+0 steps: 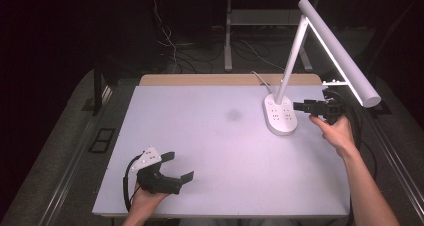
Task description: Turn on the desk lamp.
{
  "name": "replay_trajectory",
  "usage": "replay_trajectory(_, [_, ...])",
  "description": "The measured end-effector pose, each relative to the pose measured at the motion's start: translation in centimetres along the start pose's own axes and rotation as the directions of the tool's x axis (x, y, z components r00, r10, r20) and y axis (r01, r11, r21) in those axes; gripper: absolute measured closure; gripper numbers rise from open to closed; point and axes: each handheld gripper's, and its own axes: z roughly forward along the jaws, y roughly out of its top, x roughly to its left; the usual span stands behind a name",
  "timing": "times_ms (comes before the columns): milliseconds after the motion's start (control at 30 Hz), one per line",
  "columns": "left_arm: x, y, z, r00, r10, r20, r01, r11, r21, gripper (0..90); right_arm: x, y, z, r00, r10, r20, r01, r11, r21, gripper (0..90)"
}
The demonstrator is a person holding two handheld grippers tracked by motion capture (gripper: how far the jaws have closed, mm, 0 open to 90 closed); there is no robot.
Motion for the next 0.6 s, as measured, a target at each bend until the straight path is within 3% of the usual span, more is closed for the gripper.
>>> replay_trajectory(67, [0.0,0.0,0.0,1.0000,0.000,0.000,0.000,1.0000,0.000,0.0,0.4,-0.4,-0.2,1.0000,-0.003,-0.008,0.003,1.000,0.006,26.8])
replay_trajectory(100, [0.0,0.0,0.0,1.0000,0.000,0.000,0.000,1.0000,0.000,0.0,0.4,-0.4,-0.2,1.0000,-0.003,-0.008,0.003,1.000,0.006,26.8])
replay_trajectory(133, [0.0,0.0,0.0,1.0000,0.001,0.000,-0.001,1.0000,0.001,0.0,0.8,-0.8,-0.4,0.9998,-0.012,-0.018,0.012,1.000,0.003,16.6])
replay_trajectory(267, [0.0,0.0,0.1,1.0000,0.002,0.007,-0.002,1.0000,0.003,0.0,1.7,-1.7,-1.0,0.9974,-0.023,-0.068,0.022,1.000,-0.017,0.3])
replay_trajectory(600, [0.0,0.0,0.1,1.0000,-0.003,0.004,0.003,1.0000,-0.003,0.0,4.6,-3.6,-2.5,0.9851,-0.071,-0.157,0.065,0.997,-0.043,0.5])
